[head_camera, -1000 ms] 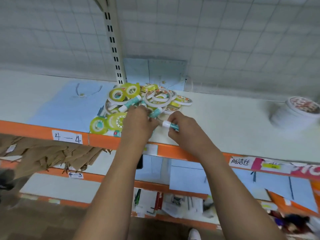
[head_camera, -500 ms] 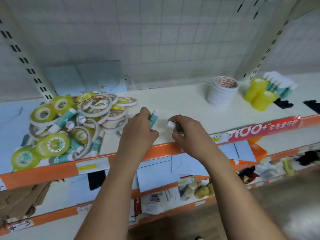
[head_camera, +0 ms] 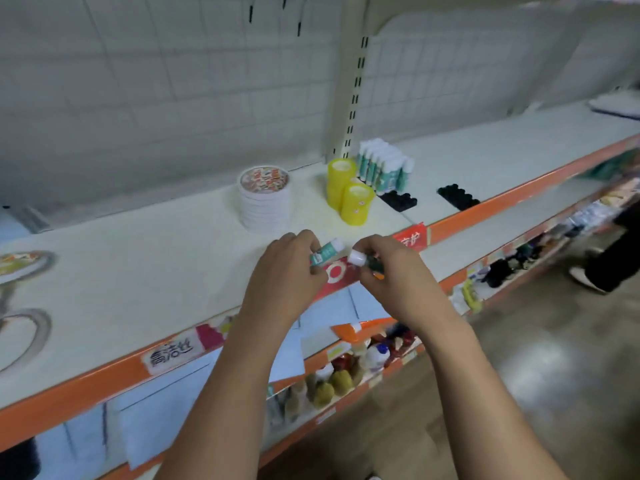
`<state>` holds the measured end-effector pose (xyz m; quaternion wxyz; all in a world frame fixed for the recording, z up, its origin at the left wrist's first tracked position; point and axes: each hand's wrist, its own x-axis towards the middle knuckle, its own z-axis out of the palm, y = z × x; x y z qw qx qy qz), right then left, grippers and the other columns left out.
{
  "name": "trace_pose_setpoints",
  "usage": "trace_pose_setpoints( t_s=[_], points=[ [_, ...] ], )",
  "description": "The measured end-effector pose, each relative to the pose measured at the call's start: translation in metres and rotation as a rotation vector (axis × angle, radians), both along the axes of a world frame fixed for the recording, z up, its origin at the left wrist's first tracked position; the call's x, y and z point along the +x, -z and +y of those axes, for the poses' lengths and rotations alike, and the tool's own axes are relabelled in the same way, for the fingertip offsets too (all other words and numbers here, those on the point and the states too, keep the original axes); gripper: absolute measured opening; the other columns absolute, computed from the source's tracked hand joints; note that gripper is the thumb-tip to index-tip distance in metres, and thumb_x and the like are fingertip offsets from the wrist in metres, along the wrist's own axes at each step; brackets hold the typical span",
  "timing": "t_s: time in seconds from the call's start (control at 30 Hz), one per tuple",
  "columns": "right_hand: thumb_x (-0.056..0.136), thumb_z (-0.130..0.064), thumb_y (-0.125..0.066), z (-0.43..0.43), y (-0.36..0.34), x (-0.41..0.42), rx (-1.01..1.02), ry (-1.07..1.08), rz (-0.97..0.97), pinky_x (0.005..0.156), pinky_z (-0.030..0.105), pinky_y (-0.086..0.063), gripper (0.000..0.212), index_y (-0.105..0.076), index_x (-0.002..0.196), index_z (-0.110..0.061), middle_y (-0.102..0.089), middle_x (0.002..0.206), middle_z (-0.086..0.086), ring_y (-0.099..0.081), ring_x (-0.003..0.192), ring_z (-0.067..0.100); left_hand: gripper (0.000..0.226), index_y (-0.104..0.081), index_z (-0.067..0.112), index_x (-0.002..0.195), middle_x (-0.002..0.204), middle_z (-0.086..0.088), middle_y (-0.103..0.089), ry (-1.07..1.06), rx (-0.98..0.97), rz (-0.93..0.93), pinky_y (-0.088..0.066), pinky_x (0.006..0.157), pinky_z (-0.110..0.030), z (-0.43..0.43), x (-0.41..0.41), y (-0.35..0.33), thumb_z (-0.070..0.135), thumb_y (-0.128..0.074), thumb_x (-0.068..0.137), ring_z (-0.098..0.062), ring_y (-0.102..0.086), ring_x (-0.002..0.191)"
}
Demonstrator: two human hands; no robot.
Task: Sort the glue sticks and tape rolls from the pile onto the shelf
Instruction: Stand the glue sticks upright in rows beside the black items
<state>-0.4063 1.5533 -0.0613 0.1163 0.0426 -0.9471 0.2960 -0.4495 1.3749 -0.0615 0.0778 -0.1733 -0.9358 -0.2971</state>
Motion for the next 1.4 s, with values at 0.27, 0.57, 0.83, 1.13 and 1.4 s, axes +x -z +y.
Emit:
trace_pose_setpoints(
  t_s=[0.27, 0.57, 0.83, 1.13, 1.4],
  points=[
    [0.095, -0.014, -0.055, 0.141, 0.001, -0.022, 0.045, 0.003, 0.013, 0.078, 0.04, -0.049, 0.022, -0.058, 0.115, -0.021, -0.06, 0.107, 0.003, -0.057, 0.093, 0.022, 0.031, -0.061, 0.02, 0.118, 0.111, -0.003, -0.062, -0.019, -0.048, 0.017, -0.042, 0.073, -0.032, 0.136, -0.033, 0.002, 0.022, -0.061, 0.087, -0.023, -0.056, 0.101],
    [0.091, -0.011, -0.056, 0.185, 0.003, -0.065, 0.018, -0.026, 0.016, 0.073, 0.037, -0.049, 0.024, -0.061, 0.113, -0.02, -0.062, 0.102, 0.001, -0.056, 0.086, 0.016, 0.032, -0.06, 0.024, 0.122, 0.109, -0.003, -0.06, -0.029, -0.135, -0.02, -0.039, 0.071, -0.031, 0.183, -0.067, 0.009, 0.026, -0.057, 0.089, -0.021, -0.056, 0.103],
    [0.092, -0.011, -0.058, 0.187, 0.003, -0.113, 0.011, -0.06, -0.017, 0.079, 0.033, -0.047, 0.027, -0.062, 0.117, -0.021, -0.062, 0.107, 0.002, -0.056, 0.094, 0.016, 0.031, -0.063, 0.026, 0.119, 0.108, -0.005, -0.062, 0.03, -0.279, -0.095, -0.051, 0.075, -0.038, 0.194, -0.102, 0.012, 0.018, -0.056, 0.09, -0.025, -0.058, 0.102],
    [0.091, -0.01, -0.06, 0.182, 0.013, -0.147, 0.001, -0.108, -0.044, 0.086, 0.032, -0.046, 0.034, -0.062, 0.123, -0.019, -0.06, 0.111, 0.003, -0.057, 0.099, 0.018, 0.026, -0.066, 0.016, 0.11, 0.101, -0.004, -0.065, 0.028, -0.098, -0.126, -0.051, 0.077, -0.042, 0.203, -0.12, 0.01, 0.033, -0.057, 0.092, -0.024, -0.061, 0.093],
    [0.089, -0.012, -0.063, 0.19, 0.008, -0.175, -0.051, -0.236, -0.021, 0.089, 0.022, -0.045, 0.034, -0.064, 0.122, -0.021, -0.063, 0.112, 0.0, -0.059, 0.1, 0.013, 0.009, -0.071, 0.016, 0.091, 0.085, -0.001, -0.071, -0.167, 0.167, -0.089, -0.052, 0.077, -0.04, 0.216, -0.138, -0.006, 0.023, -0.066, 0.087, -0.02, -0.064, 0.079]
  ],
)
